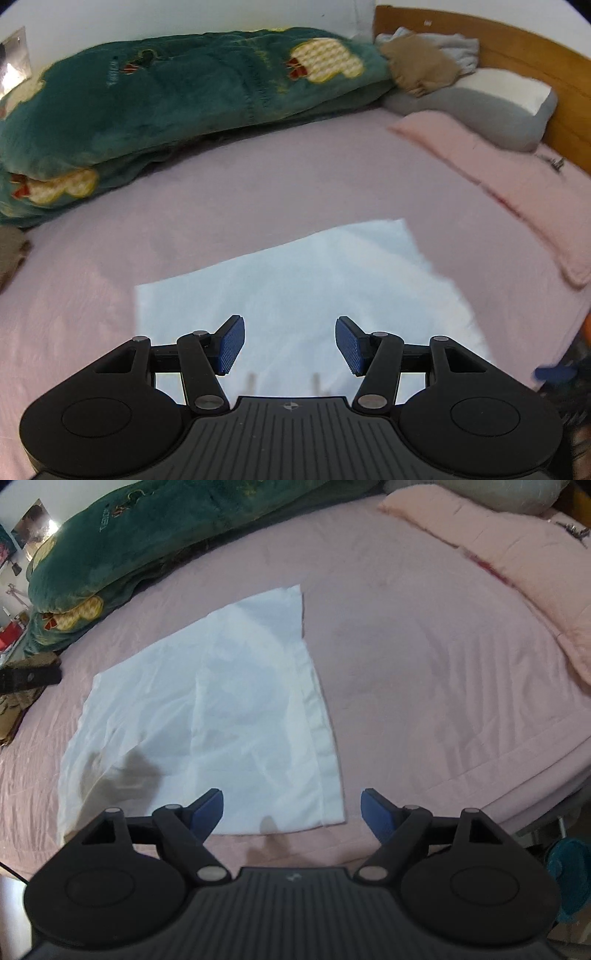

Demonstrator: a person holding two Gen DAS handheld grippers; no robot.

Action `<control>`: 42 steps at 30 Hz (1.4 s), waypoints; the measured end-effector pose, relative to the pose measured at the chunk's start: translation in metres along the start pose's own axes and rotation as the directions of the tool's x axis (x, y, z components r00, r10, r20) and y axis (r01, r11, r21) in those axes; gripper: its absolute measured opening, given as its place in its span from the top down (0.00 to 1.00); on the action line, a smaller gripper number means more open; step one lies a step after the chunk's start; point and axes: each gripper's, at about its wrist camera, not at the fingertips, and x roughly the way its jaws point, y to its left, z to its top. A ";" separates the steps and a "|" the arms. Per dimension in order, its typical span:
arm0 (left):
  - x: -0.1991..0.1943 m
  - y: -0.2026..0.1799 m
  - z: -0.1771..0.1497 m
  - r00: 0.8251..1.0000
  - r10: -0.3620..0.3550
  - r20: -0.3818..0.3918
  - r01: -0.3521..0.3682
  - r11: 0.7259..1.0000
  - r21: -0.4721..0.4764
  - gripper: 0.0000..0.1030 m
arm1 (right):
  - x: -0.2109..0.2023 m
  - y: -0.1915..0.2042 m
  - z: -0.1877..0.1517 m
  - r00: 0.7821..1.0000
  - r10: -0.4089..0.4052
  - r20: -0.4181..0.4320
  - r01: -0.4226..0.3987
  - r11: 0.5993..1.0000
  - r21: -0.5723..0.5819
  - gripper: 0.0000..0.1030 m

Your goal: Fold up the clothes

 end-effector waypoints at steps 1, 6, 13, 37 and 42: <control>0.005 -0.009 -0.004 1.000 -0.010 -0.009 0.010 1.000 -0.005 0.45 | 0.002 -0.001 0.000 1.000 0.002 -0.002 -0.002 1.000 -0.002 0.20; 0.027 -0.039 -0.026 0.997 -0.020 -0.068 0.022 1.000 0.015 0.45 | 0.010 -0.002 0.001 1.000 0.018 -0.018 -0.019 0.999 -0.047 0.20; 0.035 -0.066 -0.066 0.995 -0.022 -0.098 0.021 1.000 -0.005 0.45 | 0.014 -0.035 0.056 0.998 0.061 0.021 -0.060 0.997 -0.041 0.27; 0.108 -0.198 -0.103 0.972 -0.121 -0.199 0.133 0.990 0.046 0.55 | 0.087 -0.044 0.174 0.975 0.172 -0.142 -0.209 0.925 -0.318 0.36; 0.111 -0.197 -0.104 0.975 -0.120 -0.189 0.131 0.990 0.049 0.55 | 0.103 -0.043 0.178 0.969 0.190 -0.157 -0.231 0.925 -0.303 0.38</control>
